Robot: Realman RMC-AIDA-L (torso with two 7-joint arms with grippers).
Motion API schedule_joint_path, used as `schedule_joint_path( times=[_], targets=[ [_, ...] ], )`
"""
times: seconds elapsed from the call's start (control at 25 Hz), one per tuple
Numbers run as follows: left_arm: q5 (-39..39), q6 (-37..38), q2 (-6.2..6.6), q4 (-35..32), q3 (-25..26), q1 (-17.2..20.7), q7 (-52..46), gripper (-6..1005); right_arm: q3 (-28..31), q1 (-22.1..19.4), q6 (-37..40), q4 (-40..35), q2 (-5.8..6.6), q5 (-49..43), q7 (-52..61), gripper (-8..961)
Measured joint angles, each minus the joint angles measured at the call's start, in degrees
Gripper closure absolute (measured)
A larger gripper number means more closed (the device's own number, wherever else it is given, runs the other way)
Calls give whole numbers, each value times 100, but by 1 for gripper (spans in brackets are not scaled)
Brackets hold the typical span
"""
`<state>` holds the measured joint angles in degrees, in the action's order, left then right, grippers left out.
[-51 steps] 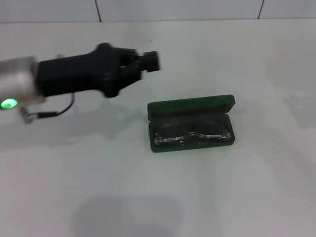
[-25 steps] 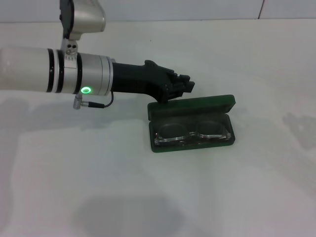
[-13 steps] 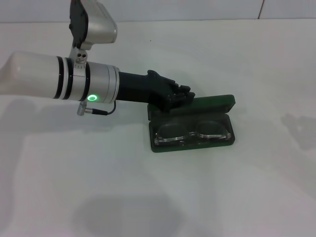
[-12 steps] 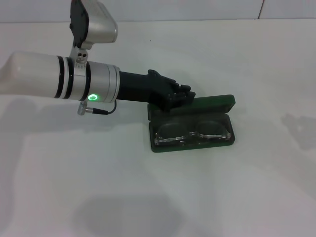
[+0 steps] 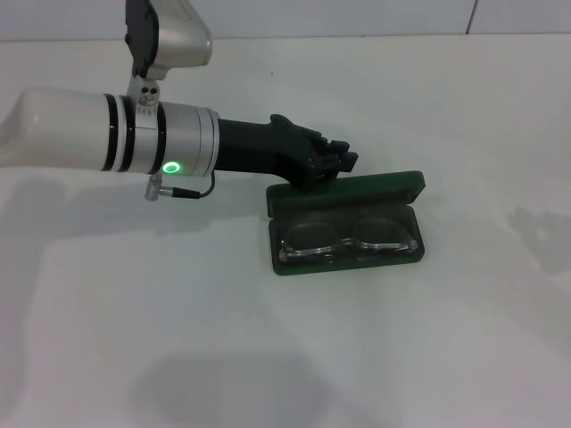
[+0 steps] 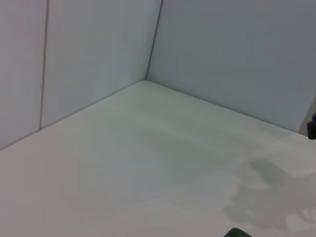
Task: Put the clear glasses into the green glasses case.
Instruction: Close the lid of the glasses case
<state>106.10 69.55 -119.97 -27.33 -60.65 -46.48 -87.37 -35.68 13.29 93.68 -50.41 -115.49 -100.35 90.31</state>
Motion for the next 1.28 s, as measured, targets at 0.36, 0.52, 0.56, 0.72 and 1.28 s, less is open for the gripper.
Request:
schedule_joint_path(
  times=[0.36, 0.52, 0.56, 0.72, 1.28],
  targets=[
    [-4, -123, 0, 95, -97, -10, 0, 810, 0, -2, 0, 13, 0, 11, -20, 847],
    [-15, -151, 0, 169, -149, -8, 1, 810, 5, -3, 0, 14, 0, 14, -22, 847],
    [-15, -152, 0, 191, -150, -9, 4, 810, 6, -2, 0, 14, 0, 14, -22, 847],
    [-18, -152, 0, 228, -149, -11, 19, 810, 8, -2, 1, 20, 0, 16, -22, 847],
    [-106, -113, -27, 246, -520, 55, 19, 809, 9, -3, 19, 262, 0, 88, -170, 846]
  ],
)
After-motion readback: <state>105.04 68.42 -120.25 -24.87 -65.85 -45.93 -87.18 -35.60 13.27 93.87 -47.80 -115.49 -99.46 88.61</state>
